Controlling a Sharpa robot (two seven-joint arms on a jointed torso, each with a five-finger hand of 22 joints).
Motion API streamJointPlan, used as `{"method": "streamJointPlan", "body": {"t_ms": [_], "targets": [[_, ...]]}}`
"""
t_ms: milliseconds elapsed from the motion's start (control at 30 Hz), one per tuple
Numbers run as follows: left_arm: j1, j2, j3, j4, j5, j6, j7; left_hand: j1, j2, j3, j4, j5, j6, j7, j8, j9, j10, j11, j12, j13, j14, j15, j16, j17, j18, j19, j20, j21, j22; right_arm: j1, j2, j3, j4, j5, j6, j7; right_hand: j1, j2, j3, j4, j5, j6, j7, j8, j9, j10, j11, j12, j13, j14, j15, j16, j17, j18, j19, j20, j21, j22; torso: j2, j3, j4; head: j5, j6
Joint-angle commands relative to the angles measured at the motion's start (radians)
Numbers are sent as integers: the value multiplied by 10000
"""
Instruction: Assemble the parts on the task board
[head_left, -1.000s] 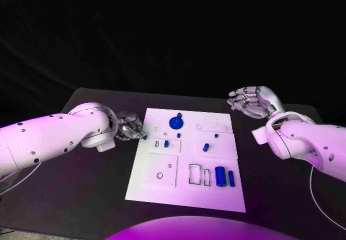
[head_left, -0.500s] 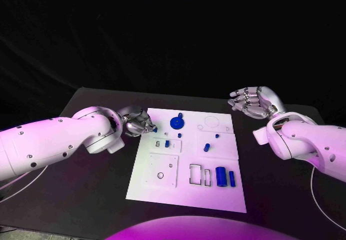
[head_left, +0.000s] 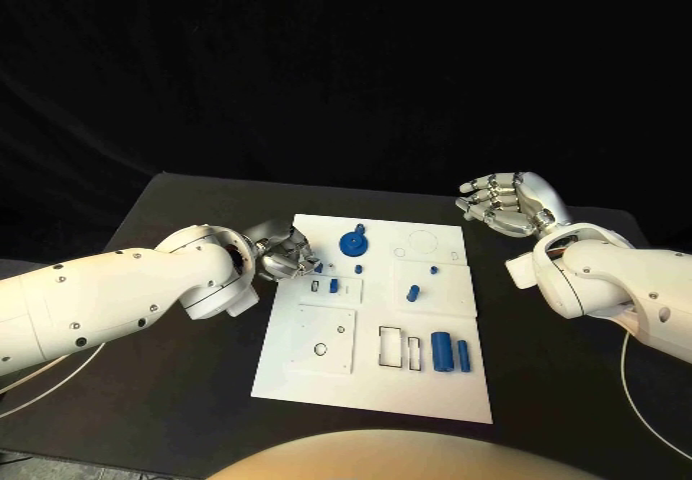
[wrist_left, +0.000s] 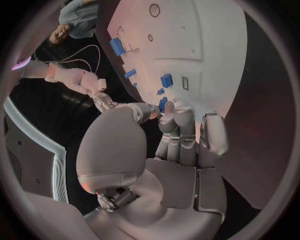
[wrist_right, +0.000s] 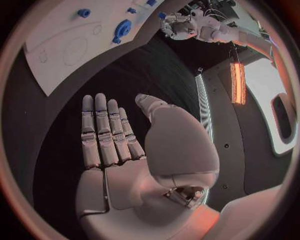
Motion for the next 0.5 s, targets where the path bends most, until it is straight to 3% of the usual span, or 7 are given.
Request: {"method": "streamJointPlan", "body": {"t_ms": [33, 500], "targets": [[-20, 87, 5, -32, -426, 494, -861, -65, -97, 1781, -1684, 28, 190, -84, 32, 579, 87, -4, 50, 15, 34, -44, 17, 6, -98, 56, -29, 72, 11, -8, 11, 0, 6, -33, 150, 12, -98, 17, -37, -1, 67, 34, 325, -42, -14, -41, 32, -42, -14, 33, 18, -31, -9, 106, 45, 34, -64, -8, 5, 3, 0, 11, -23], [-31, 218, 7, -85, -1127, 909, -1609, -251, -166, 2006, -1861, 27, 257, -102, 74, 539, 171, -23, 94, 83, 44, -61, 23, 13, -119, 123, -42, 145, 123, -12, 28, -2, 2, -29, 150, 14, -98, 17, -37, -1, 67, 34, 325, -42, -14, -41, 32, -42, -14, 33, 18, -31, -9, 106, 45, 34, -64, -8, 8, 4, -3, 5, -68]]}}
